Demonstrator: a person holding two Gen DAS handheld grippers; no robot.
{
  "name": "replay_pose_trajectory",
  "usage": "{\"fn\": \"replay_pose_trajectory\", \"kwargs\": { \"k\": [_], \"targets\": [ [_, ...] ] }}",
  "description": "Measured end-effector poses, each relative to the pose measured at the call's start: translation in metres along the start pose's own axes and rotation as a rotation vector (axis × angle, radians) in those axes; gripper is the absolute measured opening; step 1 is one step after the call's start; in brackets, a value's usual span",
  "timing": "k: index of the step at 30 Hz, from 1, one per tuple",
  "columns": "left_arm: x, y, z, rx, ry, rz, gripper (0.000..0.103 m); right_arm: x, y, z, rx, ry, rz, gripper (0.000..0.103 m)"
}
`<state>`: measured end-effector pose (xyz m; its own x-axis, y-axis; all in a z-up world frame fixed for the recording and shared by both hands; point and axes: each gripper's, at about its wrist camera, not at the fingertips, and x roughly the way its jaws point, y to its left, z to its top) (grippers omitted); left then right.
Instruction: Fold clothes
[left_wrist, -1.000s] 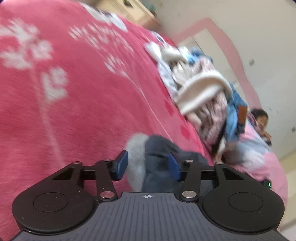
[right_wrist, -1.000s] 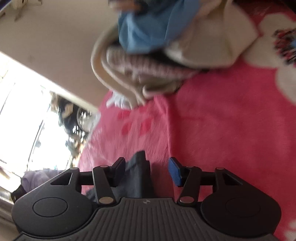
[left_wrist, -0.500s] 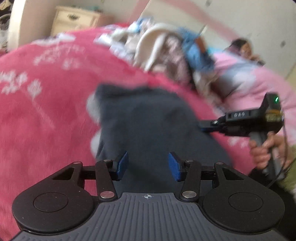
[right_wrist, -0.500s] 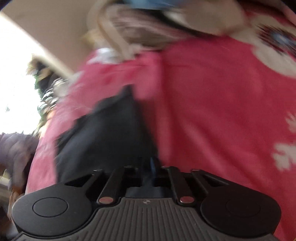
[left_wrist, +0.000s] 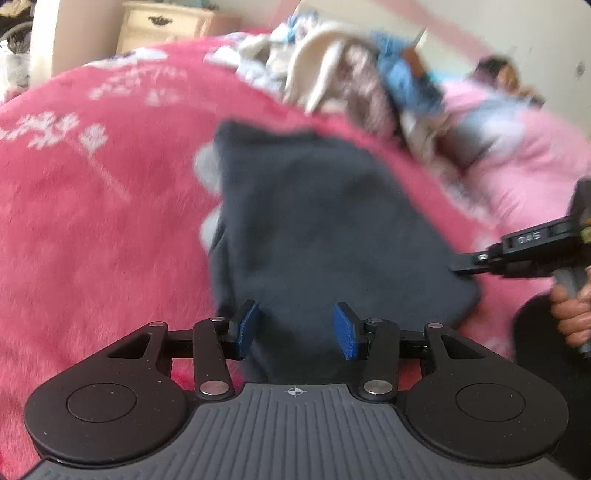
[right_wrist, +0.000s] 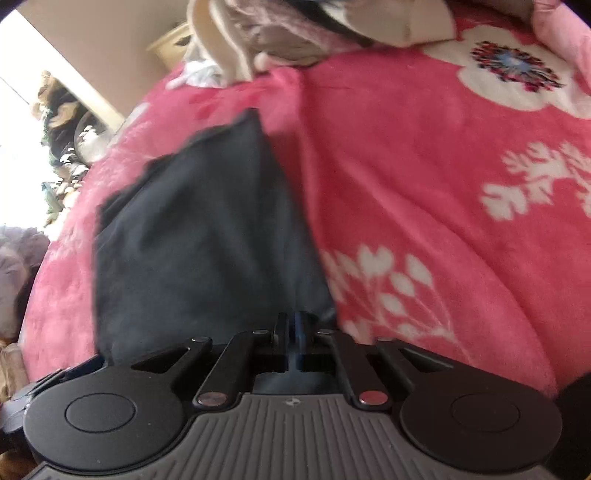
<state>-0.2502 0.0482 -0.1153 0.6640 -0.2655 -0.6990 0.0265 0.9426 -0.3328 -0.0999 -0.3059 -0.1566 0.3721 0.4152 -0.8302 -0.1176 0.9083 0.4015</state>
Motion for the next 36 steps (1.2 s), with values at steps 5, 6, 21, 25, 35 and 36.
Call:
{"fn": "replay_pose_trajectory", "kwargs": {
  "k": [5, 6, 21, 25, 35, 36],
  "targets": [
    [-0.011, -0.015, -0.008, 0.059, -0.039, 0.074, 0.047, -0.034, 0.021, -0.016, -0.124, -0.094, -0.024, 0.008],
    [-0.013, -0.018, -0.009, 0.071, -0.047, 0.089, 0.048, -0.034, 0.024, -0.021, -0.137, -0.082, -0.02, 0.009],
    [0.005, -0.031, -0.036, 0.03, 0.042, 0.184, 0.051, -0.018, 0.048, -0.048, -0.335, -0.123, -0.086, 0.009],
    [0.008, -0.027, -0.034, -0.05, 0.061, 0.21, 0.054, -0.006, 0.044, -0.042, -0.316, -0.101, -0.1, 0.009],
    [0.016, -0.041, -0.036, -0.097, 0.063, 0.272, 0.069, -0.009, 0.028, -0.044, -0.2, -0.07, -0.04, 0.012],
    [0.017, -0.042, -0.035, -0.095, 0.066, 0.277, 0.07, -0.01, 0.027, -0.044, -0.195, -0.068, -0.035, 0.013]
  ]
}}
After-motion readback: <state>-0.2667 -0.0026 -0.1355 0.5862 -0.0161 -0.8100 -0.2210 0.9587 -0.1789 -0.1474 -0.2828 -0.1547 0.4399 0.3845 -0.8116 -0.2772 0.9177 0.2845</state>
